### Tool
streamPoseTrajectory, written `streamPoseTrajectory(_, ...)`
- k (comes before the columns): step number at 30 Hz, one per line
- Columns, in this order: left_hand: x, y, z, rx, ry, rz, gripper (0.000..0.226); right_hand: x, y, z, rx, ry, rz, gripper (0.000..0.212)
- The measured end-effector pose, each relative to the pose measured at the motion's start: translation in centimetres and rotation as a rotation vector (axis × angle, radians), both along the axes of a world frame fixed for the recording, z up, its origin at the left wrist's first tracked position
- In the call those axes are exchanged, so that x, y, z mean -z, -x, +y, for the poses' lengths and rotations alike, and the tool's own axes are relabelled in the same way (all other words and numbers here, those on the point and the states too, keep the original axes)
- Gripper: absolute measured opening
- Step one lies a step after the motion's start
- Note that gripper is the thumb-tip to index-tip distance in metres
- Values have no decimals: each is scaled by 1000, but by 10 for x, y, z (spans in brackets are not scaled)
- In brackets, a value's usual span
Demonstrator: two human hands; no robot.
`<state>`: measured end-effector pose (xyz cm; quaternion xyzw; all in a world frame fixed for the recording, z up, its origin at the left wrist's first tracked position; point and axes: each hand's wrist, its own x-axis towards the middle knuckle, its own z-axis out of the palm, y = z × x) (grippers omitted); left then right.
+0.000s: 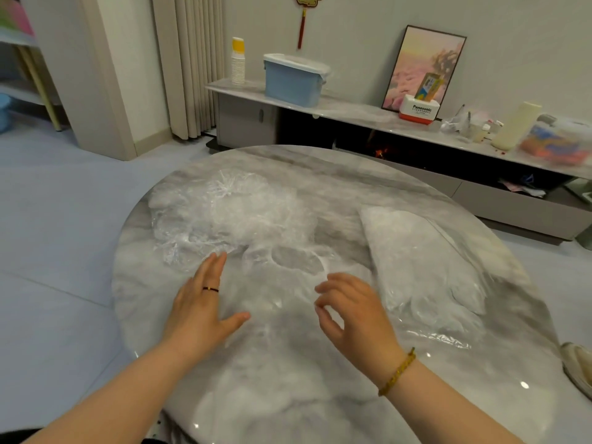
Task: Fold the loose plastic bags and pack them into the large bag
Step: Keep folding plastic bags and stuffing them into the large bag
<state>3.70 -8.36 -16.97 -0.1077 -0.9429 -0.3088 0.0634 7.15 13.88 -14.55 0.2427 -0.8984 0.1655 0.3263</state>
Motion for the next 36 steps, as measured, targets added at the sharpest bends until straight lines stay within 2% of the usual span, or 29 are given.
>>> streamPoseTrajectory(1,-2,-5,-2,48,116,114,100,2,-13,0,-30,-1,-38,15)
streamPoseTrajectory(4,-3,-15,-3,257,338,218,93,10,-34,-2,-162,-2,-166,4)
streamPoseTrajectory(8,1,-28,-1,435,502,289,44,16,-61,-8,-231,-74,-389,11)
streamPoseTrajectory(9,0,-32,1,462,513,280,40,15,-67,-8,-238,-87,-438,10)
streamPoseTrajectory(11,1,-38,3,514,505,287,42,15,-76,-12,-226,-65,-546,9)
streamPoseTrajectory(14,10,-44,3,528,476,197,36,11,-81,-14,-184,-55,-740,43)
streamPoseTrajectory(17,8,-43,-3,477,328,60,32,10,-82,-10,-170,-205,-615,41)
streamPoseTrajectory(19,10,-35,-11,425,260,29,30,12,-76,1,-65,-288,-508,50)
streamPoseTrajectory(21,10,-30,-15,426,230,-110,22,11,-72,9,-27,-315,-561,58)
streamPoseTrajectory(24,4,-33,-15,402,217,-168,20,8,-66,16,-29,-295,-700,61)
streamPoseTrajectory(26,2,-35,-14,423,189,-155,25,16,-59,20,-8,-262,-739,56)
streamPoseTrajectory(28,-1,-43,-13,440,220,-112,52,19,-56,19,15,-227,-744,44)
streamPoseTrajectory(29,-1,-47,-12,483,252,-2,62,19,-53,17,9,-214,-741,38)
streamPoseTrajectory(30,1,-48,-11,534,324,122,64,18,-52,15,-9,-169,-711,32)
streamPoseTrajectory(32,0,-49,-4,575,386,130,46,14,-50,10,29,-209,-602,24)
streamPoseTrajectory(34,1,-47,-2,523,352,19,39,4,-50,5,187,-275,-599,21)
streamPoseTrajectory(36,-1,-43,-1,437,227,-162,46,-1,-49,10,296,-165,-770,16)
